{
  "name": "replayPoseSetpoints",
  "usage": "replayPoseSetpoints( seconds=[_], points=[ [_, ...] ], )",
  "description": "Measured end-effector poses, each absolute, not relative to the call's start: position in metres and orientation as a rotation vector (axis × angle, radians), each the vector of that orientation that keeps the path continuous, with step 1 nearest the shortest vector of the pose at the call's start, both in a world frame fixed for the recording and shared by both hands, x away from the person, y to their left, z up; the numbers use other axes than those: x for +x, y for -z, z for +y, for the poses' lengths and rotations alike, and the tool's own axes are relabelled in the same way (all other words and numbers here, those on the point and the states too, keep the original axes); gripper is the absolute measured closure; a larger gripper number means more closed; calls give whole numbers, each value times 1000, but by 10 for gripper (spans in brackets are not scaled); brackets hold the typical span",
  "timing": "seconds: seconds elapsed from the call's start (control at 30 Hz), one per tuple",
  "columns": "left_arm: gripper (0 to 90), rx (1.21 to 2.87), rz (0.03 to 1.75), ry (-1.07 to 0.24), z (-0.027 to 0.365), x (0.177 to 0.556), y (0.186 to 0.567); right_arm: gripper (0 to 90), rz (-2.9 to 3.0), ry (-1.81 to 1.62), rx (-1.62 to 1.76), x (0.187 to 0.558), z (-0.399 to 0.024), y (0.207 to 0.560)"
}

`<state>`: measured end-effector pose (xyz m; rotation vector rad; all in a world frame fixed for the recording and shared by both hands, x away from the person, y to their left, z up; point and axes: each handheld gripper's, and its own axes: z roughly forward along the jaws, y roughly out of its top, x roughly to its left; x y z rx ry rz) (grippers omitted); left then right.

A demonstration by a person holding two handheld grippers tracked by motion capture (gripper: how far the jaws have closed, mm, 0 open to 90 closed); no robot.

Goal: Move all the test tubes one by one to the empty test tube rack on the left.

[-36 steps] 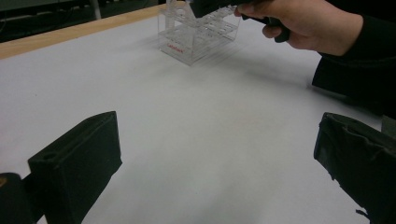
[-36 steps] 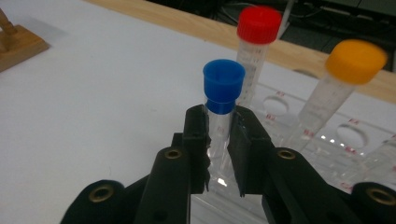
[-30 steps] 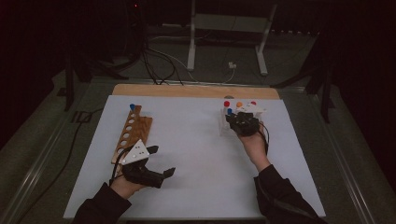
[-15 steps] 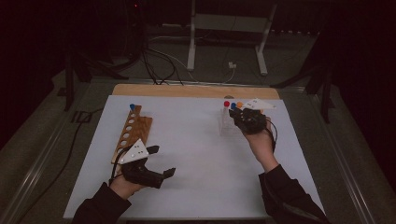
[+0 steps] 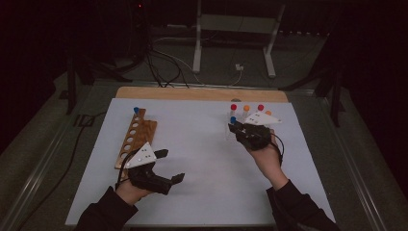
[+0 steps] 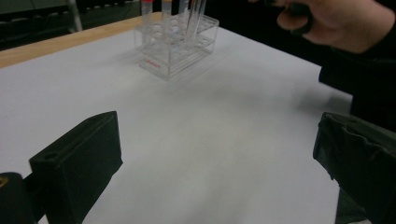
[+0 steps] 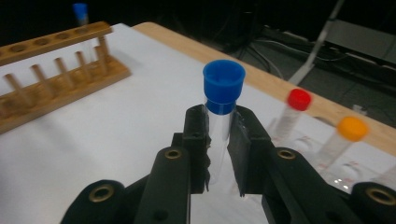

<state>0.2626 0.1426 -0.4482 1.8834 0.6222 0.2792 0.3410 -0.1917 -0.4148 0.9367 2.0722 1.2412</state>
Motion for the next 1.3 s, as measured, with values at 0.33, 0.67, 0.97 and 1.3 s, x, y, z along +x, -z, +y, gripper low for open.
replayPoseSetpoints(
  seconds=[0.33,0.67,0.97,1.3],
  points=[
    [22,1887,605,-278,133,263,443,771,2163,-1272,893,319,-174,435],
    [46,1876,585,-299,116,267,435,772,2249,-1299,838,299,-158,449],
    [140,1873,556,-325,100,276,428,772,2295,-1325,805,289,-149,453],
    [387,1879,521,-325,79,286,429,772,2316,-1336,782,284,-145,454]
  ],
)
